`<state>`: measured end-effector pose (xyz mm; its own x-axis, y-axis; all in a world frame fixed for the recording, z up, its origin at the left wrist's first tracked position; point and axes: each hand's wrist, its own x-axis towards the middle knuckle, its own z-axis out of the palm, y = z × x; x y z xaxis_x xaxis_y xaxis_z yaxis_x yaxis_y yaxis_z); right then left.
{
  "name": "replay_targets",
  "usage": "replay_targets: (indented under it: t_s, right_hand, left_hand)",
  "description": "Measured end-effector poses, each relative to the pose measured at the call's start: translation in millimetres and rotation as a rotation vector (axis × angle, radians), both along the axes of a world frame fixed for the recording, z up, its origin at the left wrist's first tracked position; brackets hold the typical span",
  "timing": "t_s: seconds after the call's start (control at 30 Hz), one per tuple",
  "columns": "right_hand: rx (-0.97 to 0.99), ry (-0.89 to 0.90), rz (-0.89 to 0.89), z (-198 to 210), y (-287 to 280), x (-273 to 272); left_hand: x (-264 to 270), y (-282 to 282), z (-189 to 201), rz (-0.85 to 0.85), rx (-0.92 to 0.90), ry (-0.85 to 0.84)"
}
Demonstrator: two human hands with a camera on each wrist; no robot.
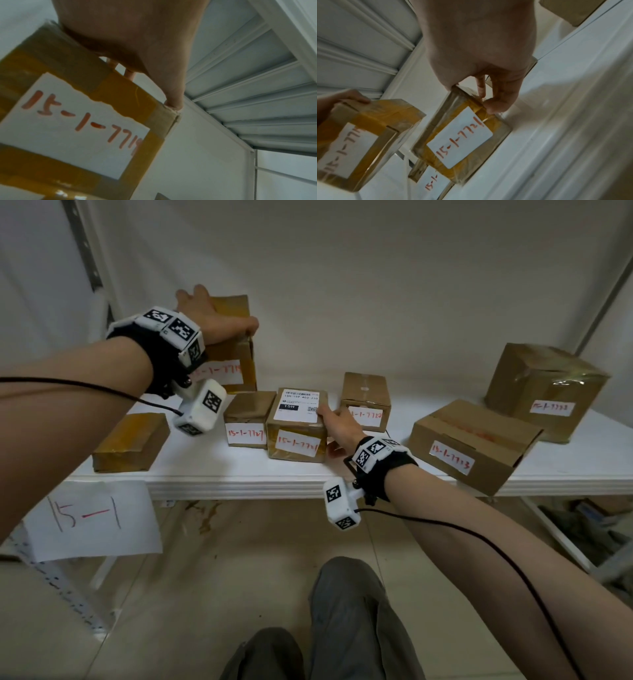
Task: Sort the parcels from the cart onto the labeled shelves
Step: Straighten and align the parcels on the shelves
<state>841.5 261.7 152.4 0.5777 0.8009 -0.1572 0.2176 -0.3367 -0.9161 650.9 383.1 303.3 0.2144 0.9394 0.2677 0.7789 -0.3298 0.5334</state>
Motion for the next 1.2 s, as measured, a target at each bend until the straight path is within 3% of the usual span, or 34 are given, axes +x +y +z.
replay_targets:
  t_s: [0.17,0.4,0.53,0.7,1.03,1.2]
  right_hand:
    - [-0.005,0.060,0.088,-3,7,6]
    - [-0.045,0.034,0.134,7,14,15]
    - [0.030,-0.004,0.135,15,14,24]
    - [0.042,-0.235,0.142,31,17,25]
    - [-0.270,-0.639,0.151,37,42,-4]
    - [-0.345,-0.688,0.160,43,50,-18]
  left_hand:
    - [21,1,-7,-0.068,-0.039,-0.041]
    - [56,8,-14,-0.130,-0.075,-0.094]
    - [68,20,-25,-0.140,-0.125,-0.121]
    - [64,30,-28,-0.116,-0.207,-0.173]
    - [36,35,-29,-0.072,-0.150,-0.208]
    - [20,37,-26,-0.043,-0.112,-0.196]
